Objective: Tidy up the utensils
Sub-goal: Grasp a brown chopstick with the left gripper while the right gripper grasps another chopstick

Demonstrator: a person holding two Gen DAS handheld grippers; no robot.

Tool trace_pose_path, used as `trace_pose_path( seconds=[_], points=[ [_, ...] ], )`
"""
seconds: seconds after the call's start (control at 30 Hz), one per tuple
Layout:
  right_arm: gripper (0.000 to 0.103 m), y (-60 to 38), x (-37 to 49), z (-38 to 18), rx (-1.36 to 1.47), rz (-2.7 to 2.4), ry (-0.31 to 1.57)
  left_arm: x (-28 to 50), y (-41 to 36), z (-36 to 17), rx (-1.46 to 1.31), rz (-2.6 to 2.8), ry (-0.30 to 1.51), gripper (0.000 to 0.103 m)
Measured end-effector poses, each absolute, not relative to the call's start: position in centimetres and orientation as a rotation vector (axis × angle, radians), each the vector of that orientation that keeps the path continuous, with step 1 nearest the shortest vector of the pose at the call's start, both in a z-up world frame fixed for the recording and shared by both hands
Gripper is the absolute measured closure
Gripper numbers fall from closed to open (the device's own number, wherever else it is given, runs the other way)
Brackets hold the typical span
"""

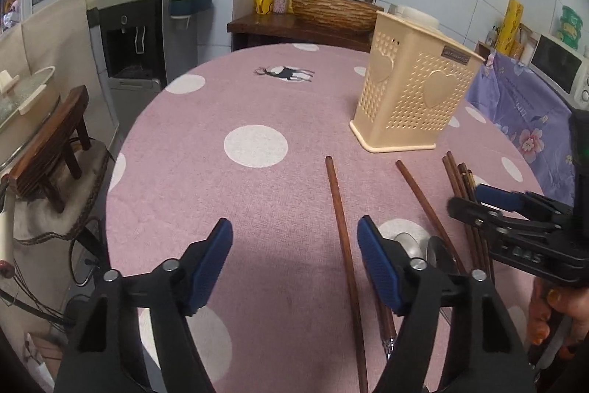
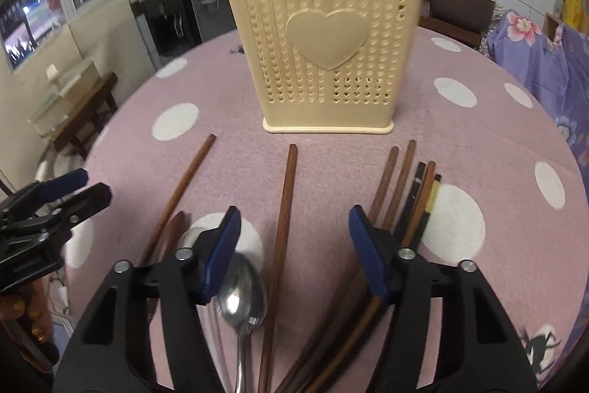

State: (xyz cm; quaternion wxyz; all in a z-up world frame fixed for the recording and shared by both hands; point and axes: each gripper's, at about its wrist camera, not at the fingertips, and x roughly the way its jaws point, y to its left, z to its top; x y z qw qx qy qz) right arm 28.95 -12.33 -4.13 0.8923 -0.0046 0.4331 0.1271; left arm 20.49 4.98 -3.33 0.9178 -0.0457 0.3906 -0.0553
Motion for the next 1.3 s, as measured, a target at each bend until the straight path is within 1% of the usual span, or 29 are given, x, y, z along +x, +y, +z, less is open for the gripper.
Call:
trace_pose_path(
  seconds=[0.03, 0.1, 0.27, 0.37, 0.43, 0.57, 0.67, 0.73, 0.77, 0.83, 0.9, 1.07, 1.13, 1.3],
  points=[
    [0.052, -11.9, 29.8, -4.6, -0.022, 0.256, 0.919, 20.9, 5.0, -3.4, -0.098, -0.119, 0.818, 0.037],
    [0.058, -11.5, 31.0, -5.3, -0.024, 0.257, 0.955, 21.4, 5.1, -3.7, -0.100, -0.128, 0.840, 0.040],
    [0.066, -10.2, 33.1, -6.6, -0.066, 0.242, 0.988, 22.5, 5.2, -4.0, -0.090, -0.130, 0.862, 0.041],
    [0.072, -9.5, 33.5, -6.8, -0.096, 0.236, 0.978, 23.2, 5.1, -4.2, -0.108, -0.139, 0.882, 0.042],
    [0.078, -9.5, 33.6, -6.9, -0.092, 0.240, 0.980, 23.5, 5.1, -4.4, -0.116, -0.145, 0.894, 0.044],
    [0.083, -8.9, 33.8, -7.0, -0.105, 0.247, 0.968, 24.3, 4.5, -4.5, -0.124, -0.160, 0.911, 0.047],
    [0.087, -9.1, 33.6, -7.0, -0.100, 0.253, 0.968, 25.3, 3.6, -4.7, -0.117, -0.168, 0.933, 0.054],
    [0.090, -9.1, 33.7, -7.0, -0.093, 0.250, 0.969, 26.0, 2.8, -4.9, -0.119, -0.185, 0.959, 0.061],
    [0.091, -9.1, 33.8, -7.1, -0.091, 0.249, 0.970, 26.3, 2.5, -5.1, -0.111, -0.189, 0.969, 0.062],
    [0.092, -9.5, 33.7, -7.1, -0.086, 0.247, 0.972, 27.0, 1.6, -5.6, -0.093, -0.192, 0.988, 0.070],
    [0.092, -9.6, 33.5, -7.0, -0.080, 0.246, 0.972, 27.8, 0.9, -6.1, -0.090, -0.196, 1.012, 0.074],
    [0.092, -10.0, 33.4, -7.0, -0.069, 0.243, 0.970, 29.1, -0.1, -6.3, -0.031, -0.160, 0.998, 0.081],
    [0.092, -10.5, 33.1, -7.0, -0.066, 0.241, 0.967, 29.5, -0.3, -6.3, -0.006, -0.147, 0.995, 0.087],
    [0.092, -10.8, 32.9, -7.0, -0.068, 0.235, 0.959, 29.5, -0.5, -6.5, 0.020, -0.125, 0.972, 0.094]
  ],
)
